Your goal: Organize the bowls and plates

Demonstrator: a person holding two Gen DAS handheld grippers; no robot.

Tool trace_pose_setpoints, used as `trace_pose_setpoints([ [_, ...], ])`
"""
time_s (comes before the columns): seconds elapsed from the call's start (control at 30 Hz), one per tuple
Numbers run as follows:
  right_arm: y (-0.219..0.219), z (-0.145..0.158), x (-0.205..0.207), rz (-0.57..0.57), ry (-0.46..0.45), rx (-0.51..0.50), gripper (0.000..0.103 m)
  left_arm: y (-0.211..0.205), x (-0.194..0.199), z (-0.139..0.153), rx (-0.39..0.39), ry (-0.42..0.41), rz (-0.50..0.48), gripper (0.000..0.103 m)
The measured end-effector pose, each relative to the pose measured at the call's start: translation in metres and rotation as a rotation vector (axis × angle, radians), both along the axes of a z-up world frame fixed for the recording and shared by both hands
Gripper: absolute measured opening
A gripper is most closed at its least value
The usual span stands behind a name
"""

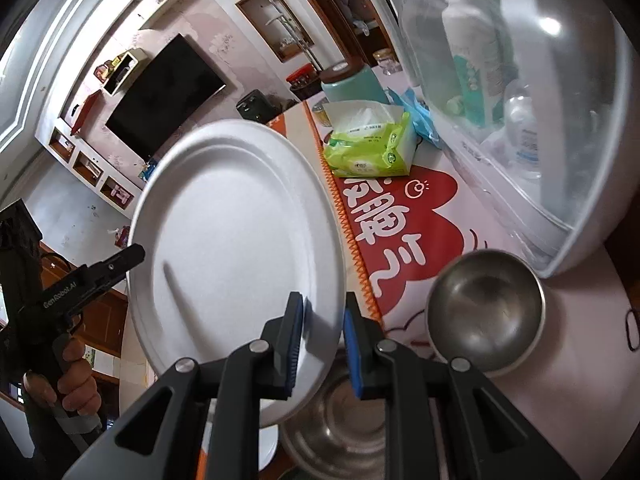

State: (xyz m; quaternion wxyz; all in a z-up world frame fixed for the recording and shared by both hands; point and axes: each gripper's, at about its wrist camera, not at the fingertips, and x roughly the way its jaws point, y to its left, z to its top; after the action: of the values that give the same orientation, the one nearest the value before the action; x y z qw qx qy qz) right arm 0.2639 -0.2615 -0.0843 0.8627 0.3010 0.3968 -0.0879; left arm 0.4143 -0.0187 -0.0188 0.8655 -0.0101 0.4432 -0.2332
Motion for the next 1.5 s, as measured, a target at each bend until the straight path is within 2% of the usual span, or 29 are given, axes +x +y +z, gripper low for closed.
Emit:
trace_pose_setpoints([
  [0.27, 0.027, 0.021, -0.053, 0.018, -0.016, 0.009, 0.019, 0.027, -0.066, 0.017, 0.0, 0.032, 0.038, 0.037],
  [0.43, 0.047, 0.026, -0.085, 0.037, -0.011, 0.009, 0.02, 0.045, -0.111, 0.022, 0.025, 0.029, 0.061, 0.037],
  [0.5, 0.053, 0.029, -0.094, 0.045, -0.011, -0.001, 0.019, 0.052, -0.13, 0.023, 0.043, 0.022, 0.071, 0.034],
  [0.67, 0.084, 0.032, -0.125, 0.095, 0.002, -0.051, 0.02, 0.07, -0.174, 0.027, 0.089, 0.004, 0.114, 0.034],
  [0.8, 0.099, 0.033, -0.145, 0.138, 0.007, -0.044, 0.02, 0.087, -0.204, 0.027, 0.088, 0.01, 0.15, 0.034],
  [1.27, 0.147, 0.024, -0.209, 0.319, 0.039, -0.128, 0.021, 0.141, -0.314, 0.0, 0.056, 0.067, 0.302, 0.034],
  [1.5, 0.168, 0.006, -0.228, 0.416, 0.093, -0.155, 0.021, 0.163, -0.353, -0.029, 0.043, 0.146, 0.391, 0.034],
])
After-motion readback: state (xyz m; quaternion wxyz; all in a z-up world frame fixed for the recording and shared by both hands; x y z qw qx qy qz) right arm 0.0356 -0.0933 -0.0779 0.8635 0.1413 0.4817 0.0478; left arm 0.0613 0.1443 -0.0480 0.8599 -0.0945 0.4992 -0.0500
